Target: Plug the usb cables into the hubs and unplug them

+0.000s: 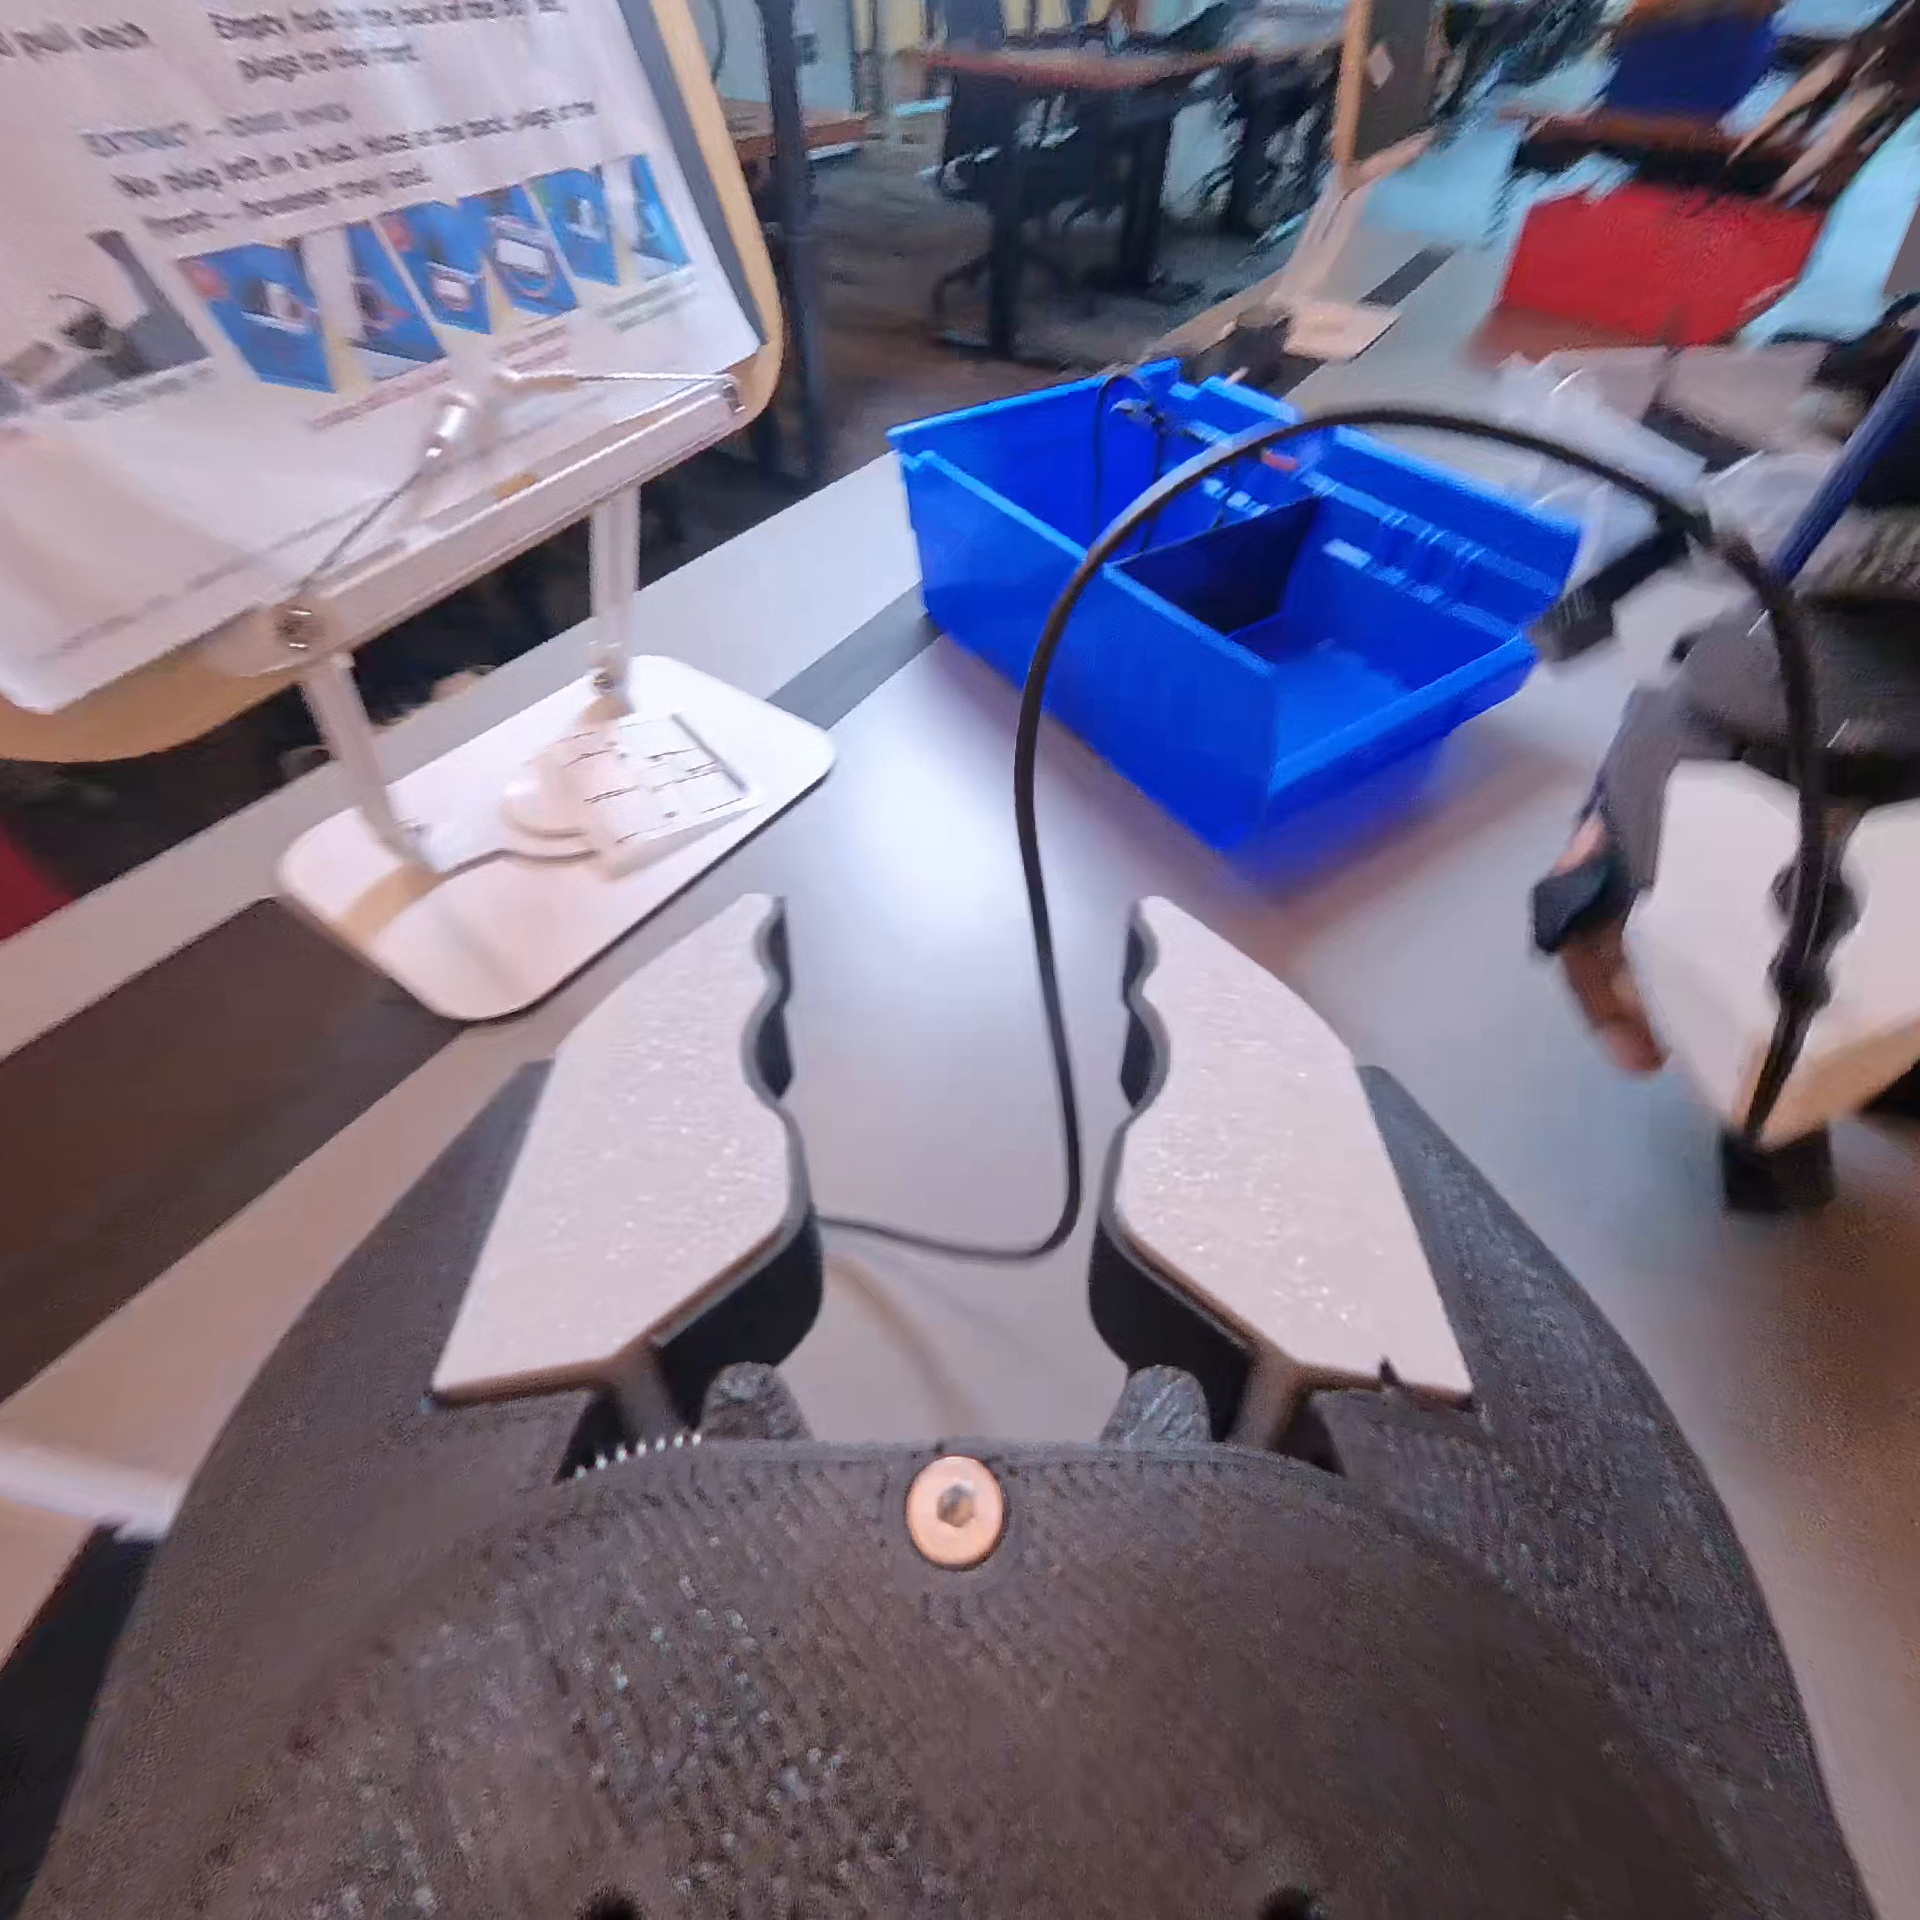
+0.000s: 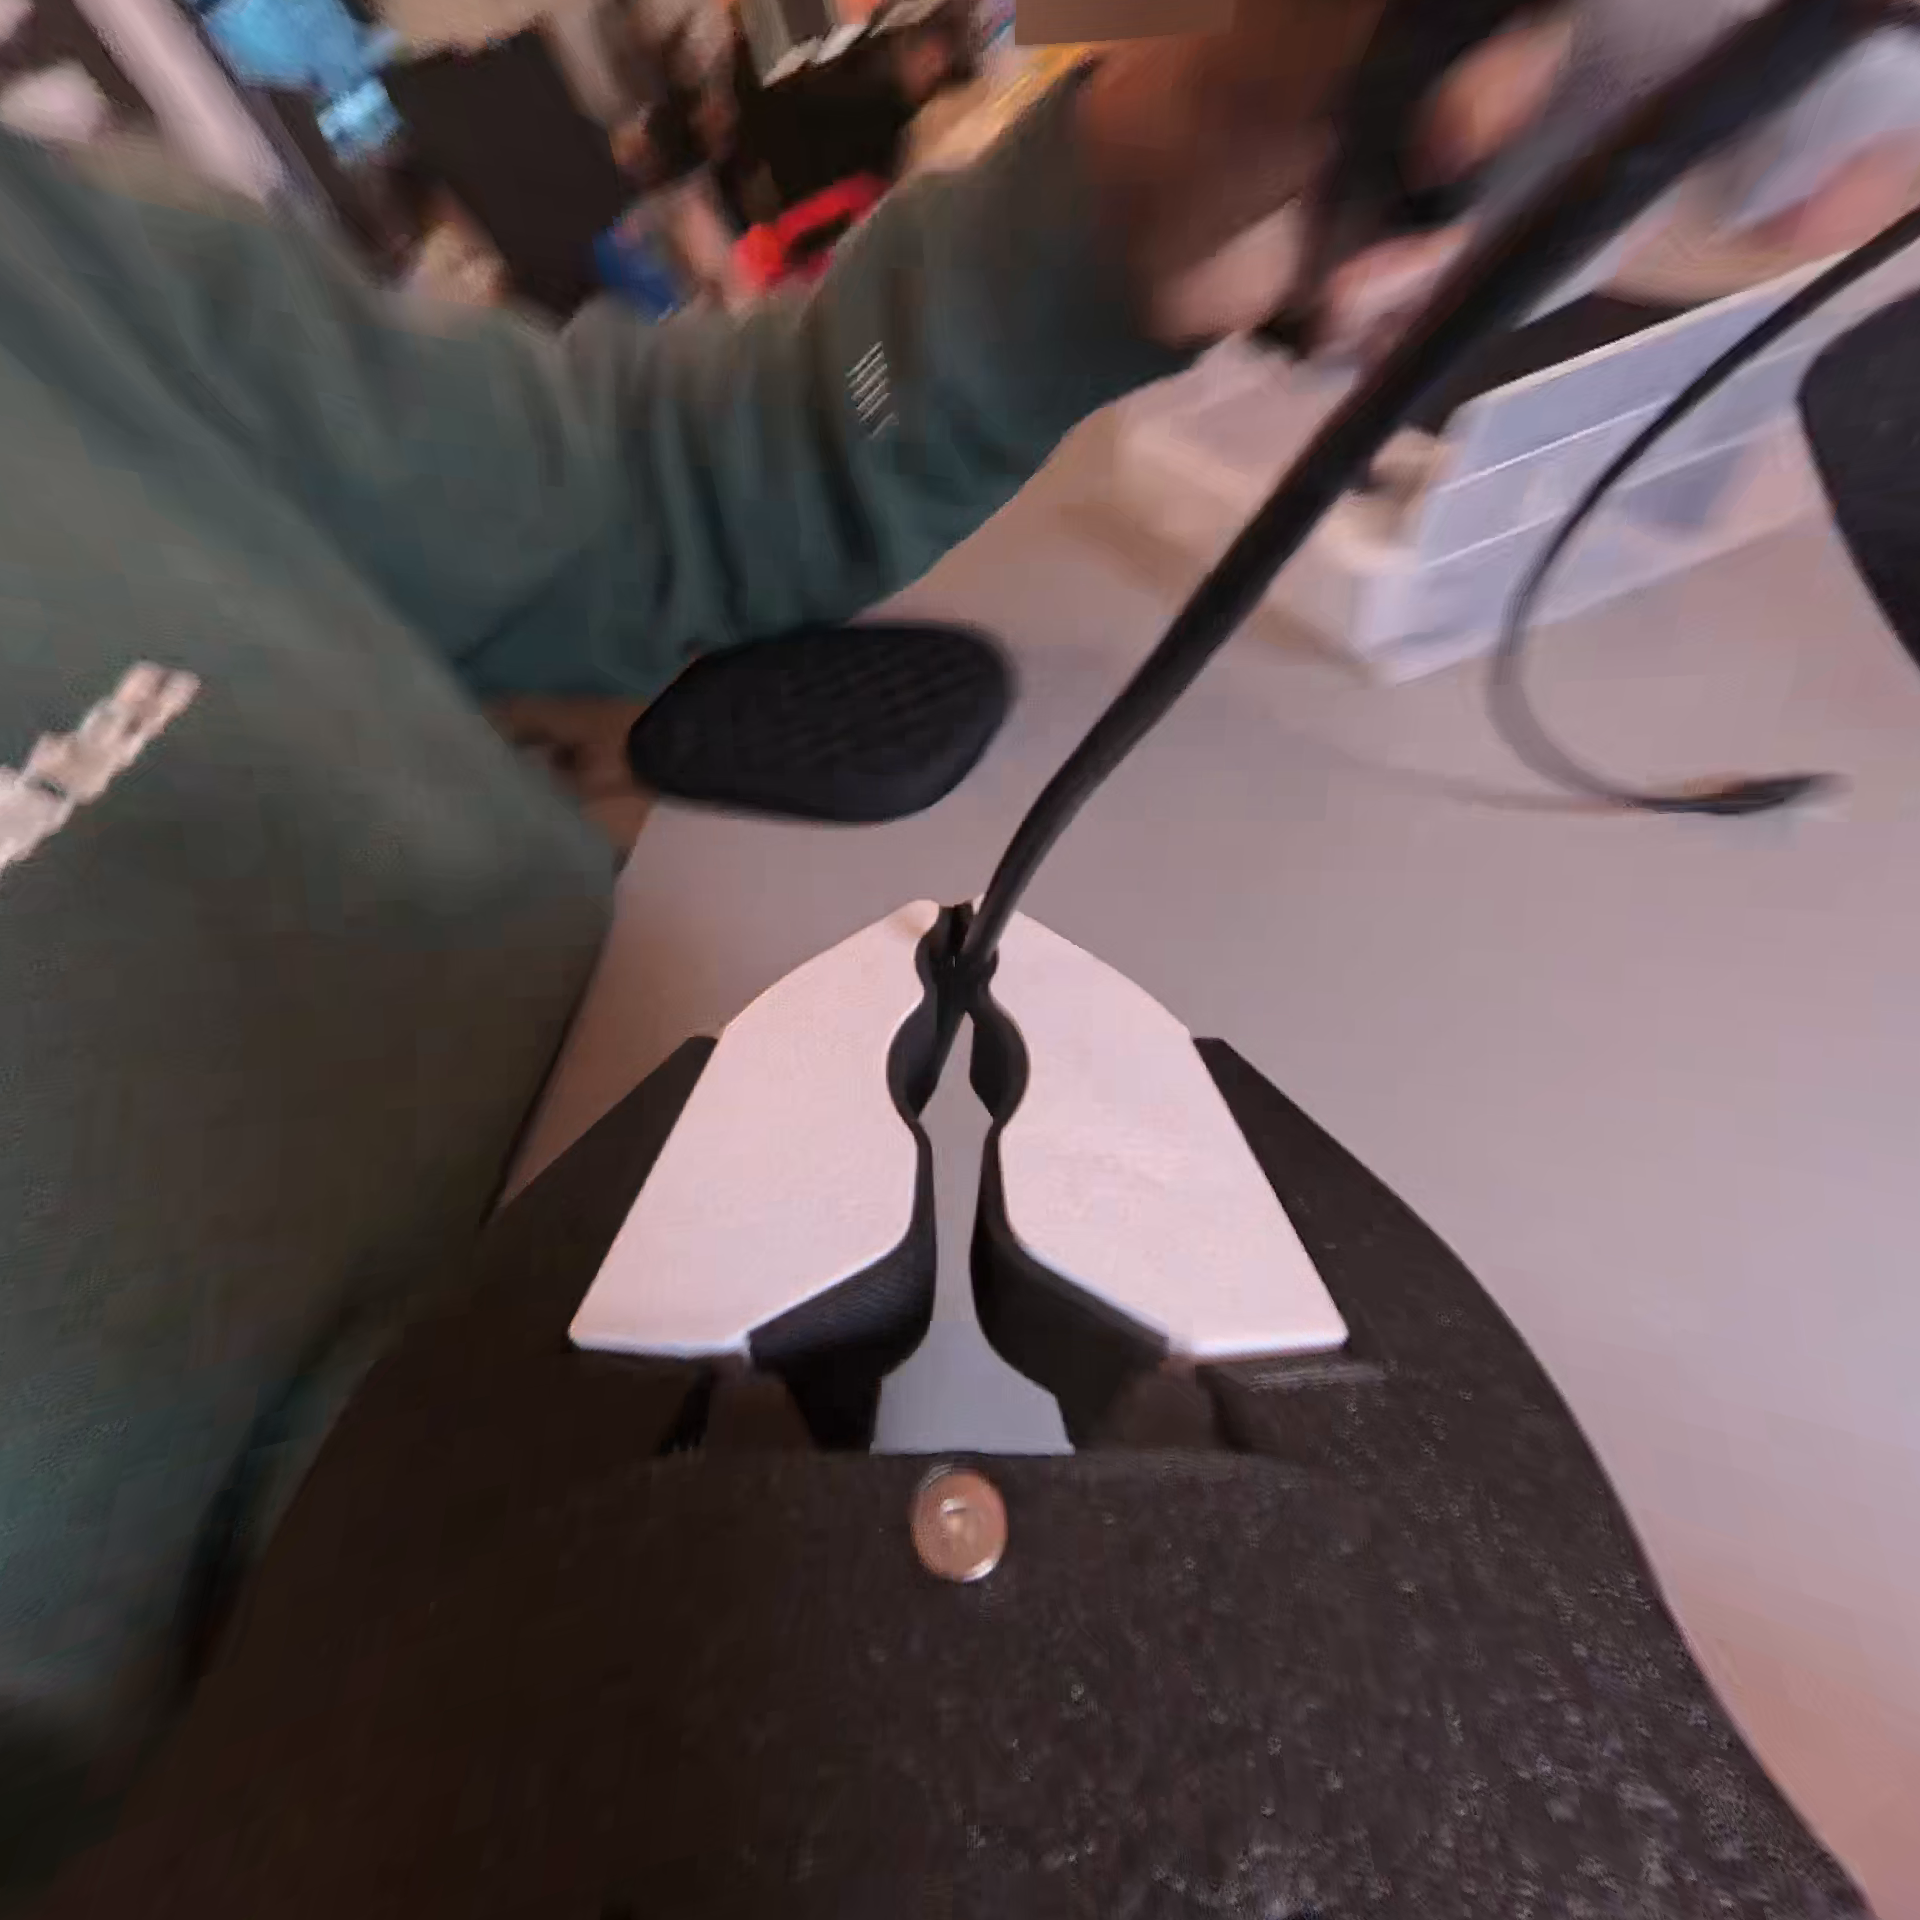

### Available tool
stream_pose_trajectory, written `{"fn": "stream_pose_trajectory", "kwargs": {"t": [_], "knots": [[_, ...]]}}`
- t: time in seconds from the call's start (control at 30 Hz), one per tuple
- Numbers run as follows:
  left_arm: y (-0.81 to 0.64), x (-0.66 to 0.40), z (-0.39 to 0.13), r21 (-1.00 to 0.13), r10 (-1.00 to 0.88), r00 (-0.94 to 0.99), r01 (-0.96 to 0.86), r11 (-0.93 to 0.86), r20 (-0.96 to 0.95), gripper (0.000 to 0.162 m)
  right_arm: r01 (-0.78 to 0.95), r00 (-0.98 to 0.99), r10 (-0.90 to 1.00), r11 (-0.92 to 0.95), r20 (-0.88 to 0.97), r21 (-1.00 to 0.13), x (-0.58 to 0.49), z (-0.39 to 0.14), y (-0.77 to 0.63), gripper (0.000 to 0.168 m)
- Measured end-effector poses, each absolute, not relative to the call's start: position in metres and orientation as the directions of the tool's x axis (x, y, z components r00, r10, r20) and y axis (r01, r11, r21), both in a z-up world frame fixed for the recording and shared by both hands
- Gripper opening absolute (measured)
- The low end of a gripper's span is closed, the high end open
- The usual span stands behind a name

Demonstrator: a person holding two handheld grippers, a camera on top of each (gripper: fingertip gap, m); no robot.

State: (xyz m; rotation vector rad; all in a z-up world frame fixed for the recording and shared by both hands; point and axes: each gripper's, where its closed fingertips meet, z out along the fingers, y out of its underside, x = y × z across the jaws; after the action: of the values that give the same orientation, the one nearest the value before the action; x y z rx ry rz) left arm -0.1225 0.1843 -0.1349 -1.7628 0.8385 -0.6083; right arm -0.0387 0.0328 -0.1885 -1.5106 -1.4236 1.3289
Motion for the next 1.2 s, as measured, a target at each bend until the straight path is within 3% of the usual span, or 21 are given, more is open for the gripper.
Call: {"fn": "stream_pose_trajectory", "kwargs": {"t": [0.07,0.17,0.23,0.3,0.4,0.43,0.47,0.5,0.57,0.63,0.7,0.8,0.93,1.07,1.2], "knots": [[0.177,-0.131,-0.130,-0.945,-0.733,0.668,-0.306,-0.113,-0.128,0.070,0.188,-0.015,0.964,-0.257,-0.265,-0.948,-0.028,-0.166,0.053,0.000],[0.137,-0.114,-0.127,-0.926,-0.742,0.606,-0.373,0.052,-0.286,0.056,0.128,0.076,0.955,-0.295,-0.287,-0.947,-0.019,-0.151,0.068,0.001],[0.088,-0.073,-0.148,-0.951,-0.887,0.438,-0.310,0.008,-0.150,0.048,0.132,0.062,0.970,-0.241,-0.234,-0.962,-0.021,-0.145,0.064,0.001],[0.049,-0.036,-0.184,-0.943,-0.960,0.279,-0.315,-0.106,0.015,0.060,0.117,0.033,0.984,-0.178,-0.175,-0.977,-0.027,-0.138,0.056,0.001],[0.020,0.003,-0.218,-0.929,-0.980,0.164,-0.332,-0.166,0.116,0.063,0.065,0.002,0.994,-0.112,-0.112,-0.992,-0.037,-0.125,0.047,0.000],[0.020,0.009,-0.222,-0.930,-0.983,0.167,-0.342,-0.133,0.080,0.054,0.047,-0.006,0.995,-0.094,-0.095,-0.994,-0.039,-0.121,0.043,0.001],[0.024,0.010,-0.224,-0.927,-0.985,0.175,-0.372,-0.057,-0.009,0.024,0.037,-0.005,0.997,-0.074,-0.075,-0.997,-0.039,-0.118,0.041,0.000],[0.029,0.010,-0.223,-0.916,-0.978,0.185,-0.400,0.014,-0.096,0.014,0.029,0.002,0.999,-0.047,-0.047,-0.998,-0.037,-0.116,0.040,0.000],[0.038,0.003,-0.218,-0.884,-0.953,0.219,-0.459,0.089,-0.209,0.011,0.019,0.022,1.000,0.004,0.004,-1.000,-0.026,-0.112,0.042,0.000],[0.043,-0.008,-0.208,-0.861,-0.933,0.240,-0.495,0.120,-0.268,0.011,0.060,0.089,0.996,0.023,0.029,-0.998,-0.007,-0.116,0.055,0.004],[0.051,-0.021,-0.198,-0.834,-0.900,0.278,-0.532,0.147,-0.336,0.011,0.180,0.142,0.988,-0.086,-0.061,-0.980,0.012,-0.138,0.073,0.006],[0.060,-0.039,-0.201,-0.667,-0.798,0.249,-0.706,0.238,-0.548,0.011,0.519,0.217,0.937,-0.348,-0.274,-0.780,0.047,-0.196,0.076,0.021],[0.054,-0.038,-0.216,-0.554,-0.757,0.168,-0.781,0.289,-0.631,0.011,0.658,0.346,0.938,-0.251,-0.011,-0.710,0.093,-0.191,0.086,0.042],[0.062,-0.044,-0.215,-0.559,-0.751,0.178,-0.777,0.289,-0.636,0.011,0.637,0.304,0.882,0.092,0.359,-0.765,0.093,-0.139,0.075,0.077],[0.062,-0.046,-0.217,-0.597,-0.781,0.192,-0.756,0.268,-0.594,0.011,0.568,0.157,0.870,0.308,0.468,-0.763,0.051,-0.117,0.037,0.077]]}}
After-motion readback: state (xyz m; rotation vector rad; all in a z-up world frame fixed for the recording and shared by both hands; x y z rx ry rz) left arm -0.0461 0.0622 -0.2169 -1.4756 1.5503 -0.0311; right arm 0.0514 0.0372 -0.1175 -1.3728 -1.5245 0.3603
